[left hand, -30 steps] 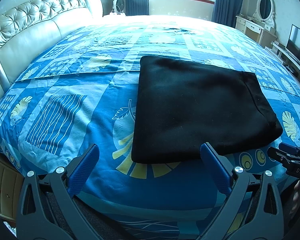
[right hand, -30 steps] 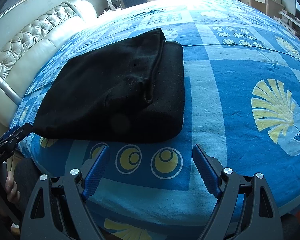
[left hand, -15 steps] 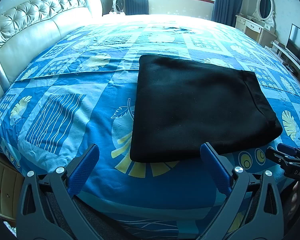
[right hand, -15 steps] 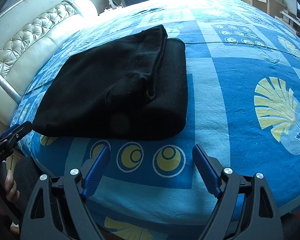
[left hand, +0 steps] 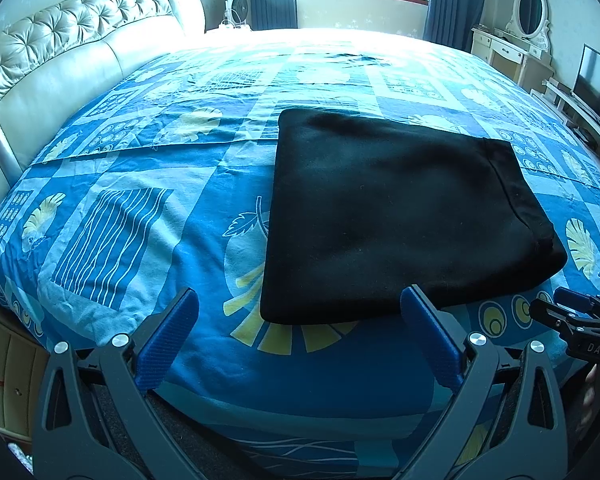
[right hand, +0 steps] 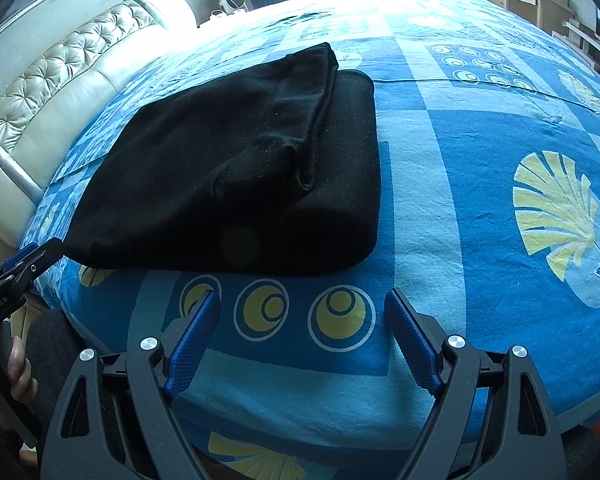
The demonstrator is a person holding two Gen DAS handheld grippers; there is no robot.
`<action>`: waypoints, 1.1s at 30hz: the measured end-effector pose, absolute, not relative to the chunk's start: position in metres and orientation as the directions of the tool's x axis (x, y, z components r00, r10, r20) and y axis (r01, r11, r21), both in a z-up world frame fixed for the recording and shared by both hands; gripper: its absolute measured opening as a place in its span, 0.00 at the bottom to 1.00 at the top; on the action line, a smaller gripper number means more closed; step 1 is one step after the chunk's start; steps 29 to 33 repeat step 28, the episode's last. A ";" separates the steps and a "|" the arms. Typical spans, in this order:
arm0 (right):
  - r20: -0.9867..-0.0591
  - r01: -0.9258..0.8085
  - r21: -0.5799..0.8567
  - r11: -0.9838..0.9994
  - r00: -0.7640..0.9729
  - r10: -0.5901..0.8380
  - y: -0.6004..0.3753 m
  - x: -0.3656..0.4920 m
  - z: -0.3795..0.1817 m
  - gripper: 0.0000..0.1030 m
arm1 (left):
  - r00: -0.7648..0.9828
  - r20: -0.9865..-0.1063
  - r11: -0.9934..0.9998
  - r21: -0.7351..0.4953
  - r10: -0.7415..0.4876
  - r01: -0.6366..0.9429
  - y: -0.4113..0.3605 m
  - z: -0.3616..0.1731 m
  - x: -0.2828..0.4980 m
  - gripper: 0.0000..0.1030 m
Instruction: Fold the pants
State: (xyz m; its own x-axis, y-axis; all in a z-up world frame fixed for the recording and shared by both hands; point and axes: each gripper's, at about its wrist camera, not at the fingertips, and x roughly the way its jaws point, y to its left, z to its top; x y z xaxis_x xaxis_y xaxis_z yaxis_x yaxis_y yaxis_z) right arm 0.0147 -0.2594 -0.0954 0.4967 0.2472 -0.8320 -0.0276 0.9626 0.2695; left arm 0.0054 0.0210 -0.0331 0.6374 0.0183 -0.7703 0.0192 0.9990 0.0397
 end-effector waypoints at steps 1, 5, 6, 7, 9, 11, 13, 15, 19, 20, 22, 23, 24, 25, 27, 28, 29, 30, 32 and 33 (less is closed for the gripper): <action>-0.832 -0.028 0.269 0.963 0.496 0.247 -0.259 0.015 -0.096 0.81 | 0.638 -0.770 0.999 0.041 0.019 0.019 0.021 -0.033 0.005 0.98; -0.833 -0.028 0.268 0.963 0.495 0.247 -0.259 0.015 -0.096 0.81 | 0.638 -0.770 0.999 0.047 0.022 0.022 0.020 -0.033 0.006 0.98; -0.833 -0.029 0.268 0.963 0.495 0.246 -0.259 0.015 -0.096 0.81 | 0.638 -0.770 0.999 0.047 0.022 0.022 0.020 -0.033 0.006 0.98; -0.834 -0.029 0.268 0.963 0.494 0.247 -0.259 0.015 -0.096 0.81 | 0.637 -0.770 0.999 0.047 0.023 0.022 0.020 -0.033 0.006 0.98; -0.834 -0.029 0.267 0.963 0.494 0.246 -0.258 0.016 -0.096 0.81 | 0.638 -0.770 0.999 0.048 0.022 0.023 0.020 -0.033 0.006 0.98; -0.834 -0.031 0.268 0.963 0.492 0.248 -0.258 0.015 -0.097 0.81 | 0.636 -0.771 0.999 0.049 0.023 0.022 0.019 -0.033 0.006 0.98; -0.834 -0.034 0.271 0.962 0.490 0.252 -0.257 0.015 -0.098 0.81 | 0.621 -0.783 0.998 0.061 0.041 0.011 0.020 -0.033 0.008 0.98; -0.834 -0.038 0.272 0.962 0.490 0.255 -0.256 0.014 -0.097 0.82 | 0.603 -0.793 0.995 0.097 0.085 -0.012 0.019 -0.034 0.011 0.98; -0.823 -0.040 0.290 0.956 0.499 0.271 -0.256 0.013 -0.096 0.82 | 0.597 -0.799 0.992 0.119 0.071 0.041 0.015 -0.029 0.010 0.98; -0.818 -0.041 0.300 0.953 0.503 0.279 -0.257 0.013 -0.094 0.82 | 0.612 -0.788 0.992 0.115 0.059 0.054 0.014 -0.025 0.010 0.98; -0.811 -0.043 0.314 0.949 0.508 0.291 -0.259 0.013 -0.087 0.82 | 0.651 -0.758 0.993 0.100 0.039 0.058 0.019 -0.014 0.014 0.98; -0.802 -0.045 0.325 0.945 0.516 0.300 -0.261 0.013 -0.082 0.82 | 0.664 -0.747 0.995 0.091 0.033 0.053 0.025 -0.010 0.019 0.98; -0.790 -0.047 0.336 0.941 0.530 0.308 -0.264 0.014 -0.075 0.82 | 0.678 -0.735 0.995 0.076 0.018 0.057 0.033 -0.006 0.025 0.98; -0.778 -0.046 0.343 0.938 0.546 0.311 -0.268 0.015 -0.068 0.82 | 0.688 -0.725 0.995 0.079 0.019 0.056 0.040 -0.005 0.035 0.98; -0.753 -0.038 0.350 0.936 0.583 0.306 -0.279 0.024 -0.053 0.82 | 0.701 -0.711 0.992 0.121 0.064 0.032 0.059 -0.010 0.062 0.98; -0.742 -0.031 0.349 0.937 0.601 0.296 -0.285 0.031 -0.047 0.84 | 0.701 -0.708 0.990 0.141 0.090 0.015 0.071 -0.016 0.080 0.98; -0.742 -0.031 0.349 0.937 0.601 0.296 -0.285 0.031 -0.047 0.84 | 0.701 -0.708 0.990 0.141 0.090 0.015 0.071 -0.016 0.080 0.98; -0.742 -0.031 0.349 0.937 0.601 0.296 -0.285 0.031 -0.047 0.84 | 0.701 -0.708 0.990 0.141 0.090 0.015 0.071 -0.016 0.080 0.98; -0.742 -0.031 0.349 0.937 0.601 0.296 -0.285 0.031 -0.047 0.84 | 0.701 -0.708 0.990 0.141 0.090 0.015 0.071 -0.016 0.080 0.98; -0.742 -0.031 0.349 0.937 0.601 0.296 -0.285 0.031 -0.047 0.84 | 0.701 -0.708 0.990 0.141 0.090 0.015 0.071 -0.016 0.080 0.98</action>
